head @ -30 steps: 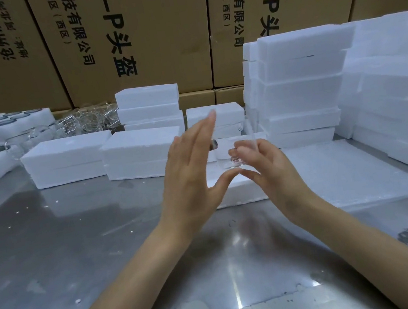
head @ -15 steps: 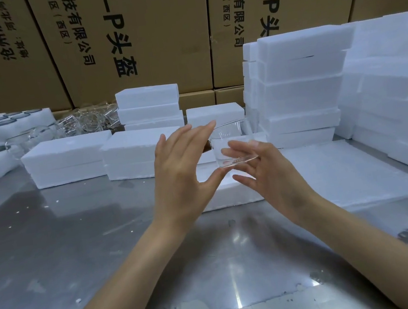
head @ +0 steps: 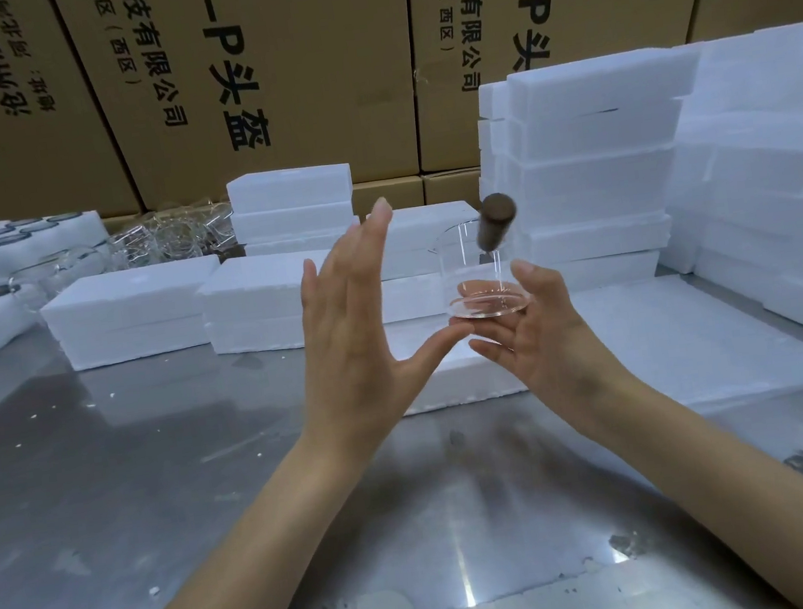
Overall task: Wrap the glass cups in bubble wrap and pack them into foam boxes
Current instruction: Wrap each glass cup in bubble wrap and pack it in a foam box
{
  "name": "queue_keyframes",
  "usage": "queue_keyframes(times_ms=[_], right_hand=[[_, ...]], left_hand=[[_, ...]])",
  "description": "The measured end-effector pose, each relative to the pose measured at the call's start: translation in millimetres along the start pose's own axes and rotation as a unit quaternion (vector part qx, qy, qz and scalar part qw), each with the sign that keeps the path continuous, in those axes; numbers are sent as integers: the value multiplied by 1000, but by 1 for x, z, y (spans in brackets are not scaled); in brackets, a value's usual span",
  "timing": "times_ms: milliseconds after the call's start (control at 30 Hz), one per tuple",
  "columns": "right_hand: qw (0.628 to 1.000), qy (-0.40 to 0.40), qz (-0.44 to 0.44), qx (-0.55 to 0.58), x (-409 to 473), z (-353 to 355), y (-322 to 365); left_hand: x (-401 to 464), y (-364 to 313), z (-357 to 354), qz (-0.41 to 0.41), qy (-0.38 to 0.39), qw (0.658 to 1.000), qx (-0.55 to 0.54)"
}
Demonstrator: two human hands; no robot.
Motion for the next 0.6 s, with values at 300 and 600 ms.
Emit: queue_keyframes(times_ms=[300, 600], right_hand=[[996, 78, -46, 20, -3, -6, -2], [997, -9, 52, -55, 0, -4, 0]], left_hand=[[-3, 3, -9, 51, 84, 994, -52], [0, 3, -2, 59, 40, 997, -14]])
Point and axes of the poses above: each hand's wrist, its own x-axis towards the middle knuckle, its own z-axis out of the back of the hand, y = z × x, the point moved 2 cm from there along x, towards the middle knuckle, and after that the axes turned 1 degree about -x, right-handed, at the moved point
